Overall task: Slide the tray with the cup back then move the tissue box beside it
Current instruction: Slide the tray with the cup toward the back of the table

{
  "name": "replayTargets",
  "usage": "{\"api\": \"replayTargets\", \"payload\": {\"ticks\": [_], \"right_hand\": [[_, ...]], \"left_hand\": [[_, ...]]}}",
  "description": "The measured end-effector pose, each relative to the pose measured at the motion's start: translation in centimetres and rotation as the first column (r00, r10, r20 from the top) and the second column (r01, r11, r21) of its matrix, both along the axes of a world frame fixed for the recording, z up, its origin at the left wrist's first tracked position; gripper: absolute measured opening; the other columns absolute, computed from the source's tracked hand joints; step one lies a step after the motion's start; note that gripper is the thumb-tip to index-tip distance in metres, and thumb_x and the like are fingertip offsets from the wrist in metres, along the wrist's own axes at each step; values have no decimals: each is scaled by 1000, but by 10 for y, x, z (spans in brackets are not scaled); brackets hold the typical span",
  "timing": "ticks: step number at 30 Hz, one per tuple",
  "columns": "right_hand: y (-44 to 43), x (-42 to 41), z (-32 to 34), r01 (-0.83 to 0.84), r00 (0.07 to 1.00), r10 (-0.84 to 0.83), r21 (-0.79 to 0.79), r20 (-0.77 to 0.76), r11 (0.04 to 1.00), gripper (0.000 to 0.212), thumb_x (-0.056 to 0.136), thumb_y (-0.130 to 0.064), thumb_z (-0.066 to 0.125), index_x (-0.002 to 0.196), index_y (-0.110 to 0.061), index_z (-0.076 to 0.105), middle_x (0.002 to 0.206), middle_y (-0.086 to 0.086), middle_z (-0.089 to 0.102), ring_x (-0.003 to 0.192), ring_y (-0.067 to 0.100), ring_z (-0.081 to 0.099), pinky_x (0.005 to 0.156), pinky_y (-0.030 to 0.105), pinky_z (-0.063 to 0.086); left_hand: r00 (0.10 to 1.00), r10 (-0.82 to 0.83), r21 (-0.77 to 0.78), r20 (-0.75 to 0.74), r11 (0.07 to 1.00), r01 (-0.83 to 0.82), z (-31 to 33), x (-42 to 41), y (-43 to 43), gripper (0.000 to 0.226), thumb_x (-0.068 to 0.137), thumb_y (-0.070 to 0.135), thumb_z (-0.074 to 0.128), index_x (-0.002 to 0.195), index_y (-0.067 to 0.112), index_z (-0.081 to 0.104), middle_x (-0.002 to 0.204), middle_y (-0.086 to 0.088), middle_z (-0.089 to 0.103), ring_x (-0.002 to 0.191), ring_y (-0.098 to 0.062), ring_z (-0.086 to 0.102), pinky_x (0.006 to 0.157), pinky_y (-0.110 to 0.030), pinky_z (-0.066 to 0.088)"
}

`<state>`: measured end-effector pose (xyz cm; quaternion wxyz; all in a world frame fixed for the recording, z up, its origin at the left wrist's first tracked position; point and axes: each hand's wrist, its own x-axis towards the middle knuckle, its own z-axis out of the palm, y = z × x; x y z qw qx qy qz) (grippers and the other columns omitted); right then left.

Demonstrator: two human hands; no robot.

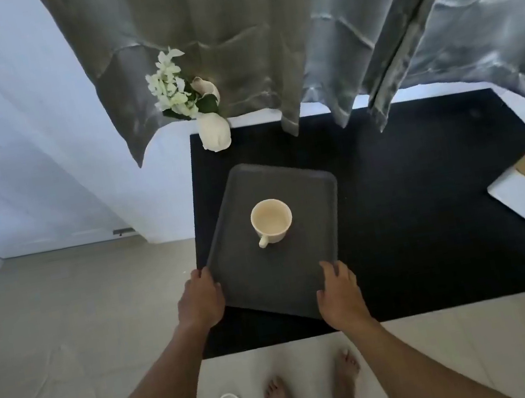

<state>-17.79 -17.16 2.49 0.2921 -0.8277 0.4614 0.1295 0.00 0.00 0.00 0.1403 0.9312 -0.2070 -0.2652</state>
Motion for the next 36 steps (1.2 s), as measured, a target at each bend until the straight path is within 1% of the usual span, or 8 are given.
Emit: {"api": "replayTargets", "payload": {"ticks": [7, 10, 13, 17, 20, 25, 33, 36], "right_hand": [[9, -9, -5, 235, 971, -239, 162, 5, 958, 74, 94, -12, 58, 153, -18, 14, 156, 9, 21, 130, 27, 46, 102, 40, 46], [10, -9, -4, 396, 909, -415, 261, 21, 880, 81, 94, -7, 57, 155, -17, 4, 156, 11, 26, 129, 29, 49, 99, 41, 46], [10, -12, -6, 504, 846, -533, 346, -15, 791, 74, 96, -6, 52, 155, -12, 8, 154, 14, 34, 127, 30, 51, 94, 37, 48], [8, -15, -8, 516, 845, -529, 370, -74, 773, 50, 98, -9, 48, 146, -5, 34, 141, 15, 49, 117, 27, 56, 81, 31, 46], [5, -15, -9, 521, 840, -538, 371, -68, 768, 40, 96, -7, 48, 137, -3, 47, 132, 15, 56, 109, 27, 58, 80, 31, 46], [-2, -17, -12, 570, 801, -596, 382, -59, 728, 46, 96, -6, 47, 141, -4, 44, 136, 16, 55, 118, 30, 56, 80, 31, 43], [-10, -17, -16, 644, 727, -685, 394, -47, 656, 55, 94, -2, 47, 148, -7, 36, 143, 16, 48, 125, 31, 51, 91, 35, 44], [-14, -16, -19, 668, 695, -718, 402, -37, 626, 56, 92, -3, 48, 147, -7, 37, 137, 15, 51, 114, 30, 56, 91, 38, 49]], "left_hand": [[995, 87, 57, -47, 995, -85, -8, 2, 3, 27, 99, 17, 45, 122, 5, 54, 126, -17, 49, 106, -38, 61, 94, -49, 51], [986, 147, 50, -73, 988, -144, -12, 6, 2, 27, 98, 12, 45, 121, 2, 55, 123, -20, 52, 108, -41, 59, 93, -49, 49], [966, 234, 36, -111, 972, -231, -19, 13, 4, 28, 93, 9, 48, 118, 1, 57, 116, -22, 58, 103, -41, 60, 92, -49, 51], [954, 274, 25, -126, 962, -273, -23, 17, 4, 33, 91, 6, 50, 123, 2, 57, 117, -23, 59, 105, -41, 60, 91, -50, 52], [953, 274, 17, -127, 961, -275, -24, 17, 3, 39, 88, 1, 53, 127, 1, 55, 120, -24, 59, 106, -43, 59, 90, -50, 52], [940, 288, -9, -181, 956, -294, -23, 14, 2, 47, 82, -9, 59, 128, 3, 56, 121, -24, 62, 107, -42, 60, 89, -46, 53], [948, 250, -31, -197, 965, -261, -19, 12, 2, 49, 82, -3, 64, 130, 5, 58, 125, -20, 64, 111, -39, 62, 96, -43, 52], [951, 241, -39, -196, 967, -253, -20, 12, 1, 46, 84, -1, 65, 129, 5, 60, 123, -18, 66, 109, -37, 64, 96, -43, 53]]}}
